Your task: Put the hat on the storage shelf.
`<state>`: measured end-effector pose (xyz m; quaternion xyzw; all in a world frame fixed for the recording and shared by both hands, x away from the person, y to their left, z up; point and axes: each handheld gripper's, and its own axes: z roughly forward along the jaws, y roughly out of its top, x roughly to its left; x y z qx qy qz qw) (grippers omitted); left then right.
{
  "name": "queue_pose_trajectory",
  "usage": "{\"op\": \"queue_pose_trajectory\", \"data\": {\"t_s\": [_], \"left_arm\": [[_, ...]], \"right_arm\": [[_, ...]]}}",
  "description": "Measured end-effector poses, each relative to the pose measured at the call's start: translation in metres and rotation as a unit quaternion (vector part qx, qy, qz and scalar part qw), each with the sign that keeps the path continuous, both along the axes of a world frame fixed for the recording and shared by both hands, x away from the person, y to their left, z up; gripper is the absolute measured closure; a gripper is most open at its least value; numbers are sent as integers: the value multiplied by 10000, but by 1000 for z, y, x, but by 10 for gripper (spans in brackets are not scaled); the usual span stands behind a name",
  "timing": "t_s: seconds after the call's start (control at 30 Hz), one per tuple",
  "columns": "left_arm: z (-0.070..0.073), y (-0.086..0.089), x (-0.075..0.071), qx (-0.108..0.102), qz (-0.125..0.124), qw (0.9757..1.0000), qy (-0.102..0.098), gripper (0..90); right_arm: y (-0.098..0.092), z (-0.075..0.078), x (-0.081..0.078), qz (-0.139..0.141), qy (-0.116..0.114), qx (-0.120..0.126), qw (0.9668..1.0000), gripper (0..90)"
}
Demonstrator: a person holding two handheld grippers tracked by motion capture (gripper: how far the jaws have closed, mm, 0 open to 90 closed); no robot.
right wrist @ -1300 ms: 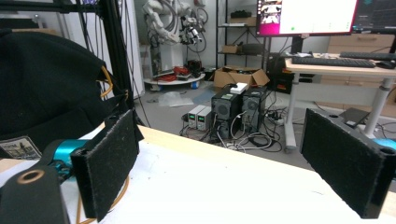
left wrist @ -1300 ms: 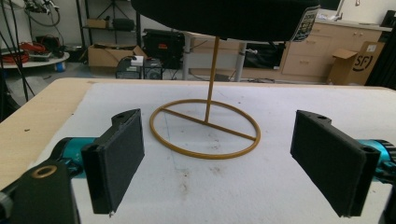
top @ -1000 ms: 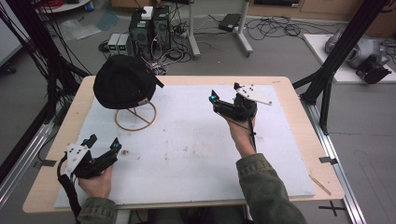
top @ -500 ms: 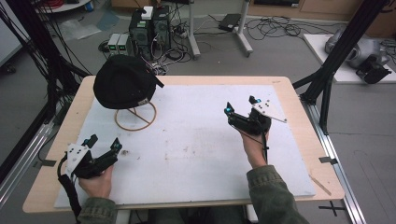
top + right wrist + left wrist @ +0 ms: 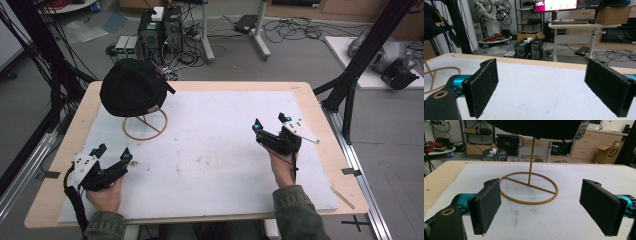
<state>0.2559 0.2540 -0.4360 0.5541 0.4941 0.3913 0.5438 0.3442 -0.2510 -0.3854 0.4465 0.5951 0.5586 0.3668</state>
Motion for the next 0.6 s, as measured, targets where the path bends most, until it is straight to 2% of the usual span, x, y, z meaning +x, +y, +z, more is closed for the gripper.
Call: {"op": "queue_pose_trajectory", "data": {"t_s": [0.4,0.6], "left_arm": [[0,0,0,59,50,10000,-28,176],[0,-1,0,82,65,9999,-32,174]], "right_arm": [[-22,-23,-28,-230,64,-202,9995,111],[-31,-33,-35,-326,122,-120,9993,110]]}}
